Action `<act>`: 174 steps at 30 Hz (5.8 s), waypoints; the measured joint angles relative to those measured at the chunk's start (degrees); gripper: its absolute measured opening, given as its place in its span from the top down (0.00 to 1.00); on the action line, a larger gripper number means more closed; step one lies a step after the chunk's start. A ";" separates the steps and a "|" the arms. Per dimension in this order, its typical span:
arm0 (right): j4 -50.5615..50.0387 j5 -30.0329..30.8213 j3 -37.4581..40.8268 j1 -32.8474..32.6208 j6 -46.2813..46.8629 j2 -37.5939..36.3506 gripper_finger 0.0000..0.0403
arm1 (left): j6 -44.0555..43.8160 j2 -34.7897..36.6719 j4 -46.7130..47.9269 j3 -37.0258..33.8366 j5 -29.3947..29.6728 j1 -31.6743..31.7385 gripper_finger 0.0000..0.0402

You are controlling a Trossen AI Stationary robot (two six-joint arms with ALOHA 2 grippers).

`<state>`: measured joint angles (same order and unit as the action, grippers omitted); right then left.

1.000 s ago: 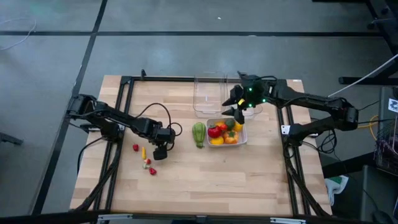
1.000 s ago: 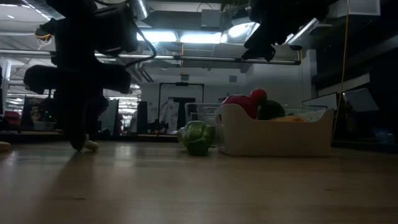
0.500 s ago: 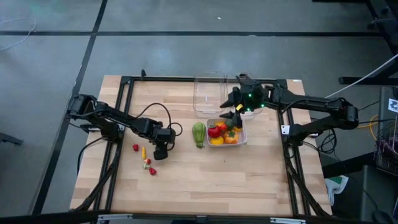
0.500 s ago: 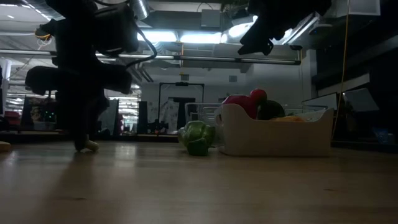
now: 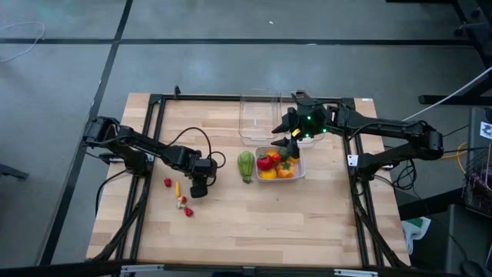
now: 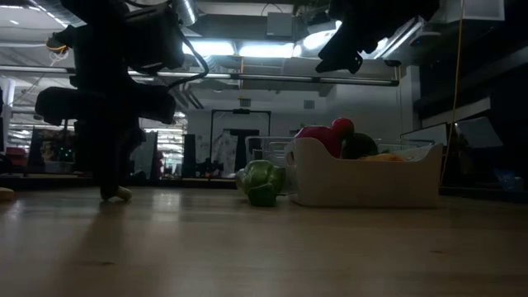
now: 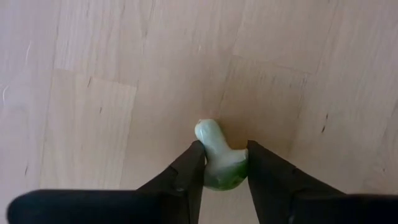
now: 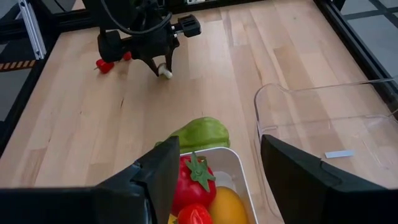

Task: Sort produce into baskets
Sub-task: Put the top green mushroom into the right transparent bin, then put the red mushroom into the right transparent bin

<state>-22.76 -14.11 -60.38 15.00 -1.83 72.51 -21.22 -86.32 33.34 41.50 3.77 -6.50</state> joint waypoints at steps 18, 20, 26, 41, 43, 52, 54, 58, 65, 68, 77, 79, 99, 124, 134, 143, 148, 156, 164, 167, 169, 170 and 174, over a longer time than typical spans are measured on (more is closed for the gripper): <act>3.12 -2.43 0.00 -0.07 0.62 2.81 0.45 | 4.67 0.02 -0.75 12.22 -0.11 1.67 0.73; 5.29 -4.89 0.00 -0.07 1.81 3.74 0.45 | 6.14 0.02 -1.83 13.96 -0.04 2.47 0.73; 12.51 -9.56 0.00 -0.07 10.20 7.08 0.45 | 11.89 0.07 -9.10 17.70 -0.07 4.82 0.73; 17.05 -12.22 0.00 -0.04 35.09 9.94 0.45 | 18.41 0.07 -25.89 19.06 0.02 9.17 0.73; 17.27 -12.96 0.00 -0.04 37.18 9.94 0.45 | 18.44 0.07 -27.32 19.06 0.07 9.47 0.73; 17.16 -13.17 0.00 -0.04 39.78 9.94 0.45 | 20.71 0.07 -33.53 19.06 0.11 10.01 0.73; 17.17 -13.75 0.00 -0.04 39.79 9.94 0.45 | 21.63 0.07 -33.89 19.06 0.19 10.05 0.73; 17.18 -14.03 0.00 -0.04 41.03 9.92 0.45 | 23.12 0.06 -34.27 19.06 0.45 10.03 0.73; 17.18 -14.03 0.00 -0.04 41.24 9.92 0.50 | 23.22 0.04 -34.23 19.06 0.50 10.03 0.73; 17.16 -14.03 0.00 -0.04 41.24 9.92 0.58 | 23.24 0.04 -34.23 19.06 0.51 10.05 0.73; 17.18 -14.03 0.00 -0.04 41.22 9.88 0.76 | 23.24 0.04 -34.07 19.06 0.55 10.05 0.73; 17.29 -14.03 0.00 -0.04 41.20 9.88 0.80 | 23.24 0.04 -34.03 19.06 0.57 10.05 0.73; 19.56 -11.84 0.09 0.07 40.52 9.88 0.91 | 21.03 0.04 -34.10 19.06 6.37 9.99 0.59; 2.54 1.88 -0.07 13.52 16.61 9.81 0.91 | 19.80 0.00 -33.79 18.99 6.68 12.12 0.45; -9.31 21.33 -0.04 16.92 10.02 9.84 0.91 | 19.77 0.00 -33.77 18.99 6.88 12.16 0.45; -10.80 22.52 -0.03 16.90 10.06 9.84 0.91 | 19.74 0.00 -33.20 18.99 6.88 12.17 0.45; -10.86 22.53 -0.02 16.94 10.36 9.84 0.91 | 19.72 0.00 -31.22 18.99 6.89 12.17 0.45; -12.79 22.51 0.00 16.94 10.40 9.84 0.91 | 19.72 0.00 -30.52 18.99 6.90 12.17 0.45; -14.84 22.51 0.00 16.92 10.43 9.84 0.75 | 19.72 0.00 -30.53 18.99 6.91 12.17 0.45; -14.75 22.51 0.00 16.90 10.44 9.84 0.68 | 19.72 0.00 -30.53 18.99 6.91 12.11 0.45; -14.75 22.51 0.00 16.90 10.45 9.84 0.65 | 19.72 0.00 -30.53 18.99 6.91 12.11 0.45; -14.75 22.51 0.00 16.90 10.45 9.84 0.64 | 19.72 0.00 -30.51 18.99 6.86 12.11 0.45; -14.75 22.50 0.00 16.90 10.47 9.86 0.61 | 19.72 0.02 -27.65 19.02 3.27 12.11 0.45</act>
<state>-37.52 8.39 -60.38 31.90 8.64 82.37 -1.50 -86.30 5.69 60.51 7.04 5.61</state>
